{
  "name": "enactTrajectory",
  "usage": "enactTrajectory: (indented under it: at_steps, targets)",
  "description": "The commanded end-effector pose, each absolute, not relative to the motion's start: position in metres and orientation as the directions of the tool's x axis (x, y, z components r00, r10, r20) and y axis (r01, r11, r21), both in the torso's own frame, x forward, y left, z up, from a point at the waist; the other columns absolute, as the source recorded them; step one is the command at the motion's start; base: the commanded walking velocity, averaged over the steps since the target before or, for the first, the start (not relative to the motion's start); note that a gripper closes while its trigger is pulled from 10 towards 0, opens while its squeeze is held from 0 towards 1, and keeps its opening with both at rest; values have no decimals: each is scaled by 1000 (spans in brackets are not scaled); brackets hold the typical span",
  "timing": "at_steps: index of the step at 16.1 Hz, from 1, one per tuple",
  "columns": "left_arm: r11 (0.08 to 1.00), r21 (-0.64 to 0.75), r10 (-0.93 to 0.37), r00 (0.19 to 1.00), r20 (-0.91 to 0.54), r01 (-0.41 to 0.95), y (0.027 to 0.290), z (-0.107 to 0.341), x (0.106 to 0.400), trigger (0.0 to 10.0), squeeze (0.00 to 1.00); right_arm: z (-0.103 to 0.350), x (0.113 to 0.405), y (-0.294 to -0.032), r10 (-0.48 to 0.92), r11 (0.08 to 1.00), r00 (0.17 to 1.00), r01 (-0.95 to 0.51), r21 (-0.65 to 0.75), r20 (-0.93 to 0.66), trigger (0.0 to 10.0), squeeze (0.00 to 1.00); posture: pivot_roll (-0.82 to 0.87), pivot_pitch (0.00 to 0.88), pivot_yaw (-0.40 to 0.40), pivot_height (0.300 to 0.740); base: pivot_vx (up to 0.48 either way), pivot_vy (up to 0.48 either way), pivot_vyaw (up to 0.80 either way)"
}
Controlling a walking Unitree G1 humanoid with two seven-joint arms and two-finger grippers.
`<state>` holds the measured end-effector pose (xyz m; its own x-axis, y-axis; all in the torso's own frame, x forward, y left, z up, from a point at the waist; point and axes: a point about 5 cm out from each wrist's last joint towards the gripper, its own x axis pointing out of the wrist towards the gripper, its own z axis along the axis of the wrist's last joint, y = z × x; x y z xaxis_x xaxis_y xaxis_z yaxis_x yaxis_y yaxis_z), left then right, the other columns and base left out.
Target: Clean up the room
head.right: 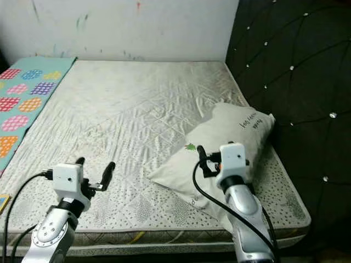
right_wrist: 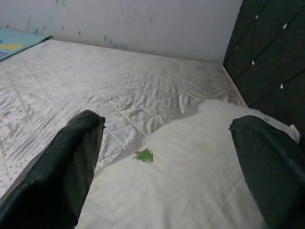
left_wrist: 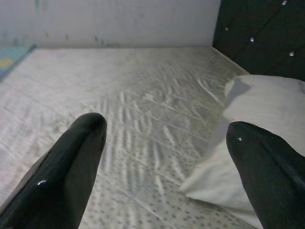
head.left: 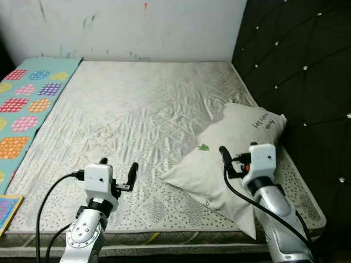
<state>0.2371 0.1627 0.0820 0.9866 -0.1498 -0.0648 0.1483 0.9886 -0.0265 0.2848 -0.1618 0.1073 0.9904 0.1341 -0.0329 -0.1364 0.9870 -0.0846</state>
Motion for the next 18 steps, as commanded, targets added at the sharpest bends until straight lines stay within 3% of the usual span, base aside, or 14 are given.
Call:
enactTrajectory:
  at_steps: [1,8,13,18]
  targets:
    - [989,-50,-144,987,-72,141,165,81,240,10000,0,112,291,-157,143,986,990,-143,-89,-15,10000,0,-92,0,0,740,0,0,0]
    - [987,-87,-144,985,-95,136,168,77,246,10000,0,108,297,-161,110,990,994,-112,-81,-29,10000,0,-96,0,5,740,0,0,0]
    - [986,-98,-144,986,-88,135,167,79,250,10000,0,107,297,-160,113,989,993,-115,-88,-32,10000,0,-101,0,6,740,0,0,-555]
    - [986,-110,-134,986,-96,124,169,78,248,10000,0,109,300,-161,118,988,993,-120,-102,-28,10000,0,-93,0,-3,740,0,0,0]
